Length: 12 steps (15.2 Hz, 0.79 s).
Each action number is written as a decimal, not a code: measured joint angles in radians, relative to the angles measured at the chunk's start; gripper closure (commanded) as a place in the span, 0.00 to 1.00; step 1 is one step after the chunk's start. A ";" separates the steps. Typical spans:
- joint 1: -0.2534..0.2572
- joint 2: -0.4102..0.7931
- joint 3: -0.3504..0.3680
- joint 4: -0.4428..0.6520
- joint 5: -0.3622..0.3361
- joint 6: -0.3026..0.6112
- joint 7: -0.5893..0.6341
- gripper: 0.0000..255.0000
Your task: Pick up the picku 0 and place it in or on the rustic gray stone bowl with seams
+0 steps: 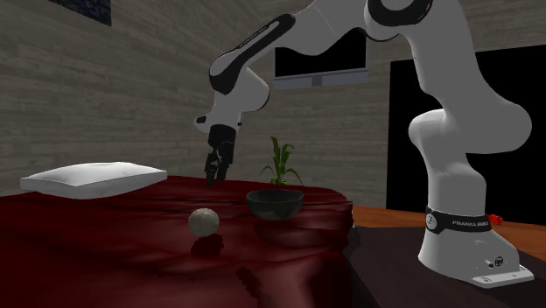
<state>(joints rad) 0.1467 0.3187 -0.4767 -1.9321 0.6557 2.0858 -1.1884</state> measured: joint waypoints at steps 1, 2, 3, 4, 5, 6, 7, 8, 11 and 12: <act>-0.012 0.046 0.014 0.036 0.027 -0.007 -0.029 0.00; -0.024 0.080 0.024 0.066 0.045 -0.016 -0.052 0.00; -0.029 0.099 0.031 0.077 0.056 -0.015 -0.065 0.00; -0.033 0.114 0.036 0.088 0.064 -0.015 -0.074 0.00; -0.035 0.124 0.041 0.088 0.073 -0.008 -0.082 0.00; -0.036 0.134 0.045 0.091 0.079 -0.002 -0.086 0.00; -0.035 0.142 0.049 0.092 0.085 0.005 -0.089 0.00; -0.035 0.152 0.054 0.090 0.093 0.015 -0.095 0.00; -0.031 0.169 0.063 0.088 0.107 0.033 -0.100 0.00; -0.031 0.169 0.064 0.087 0.108 0.035 -0.100 0.00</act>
<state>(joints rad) 0.1161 0.4879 -0.4130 -1.8455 0.7640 2.1212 -1.2887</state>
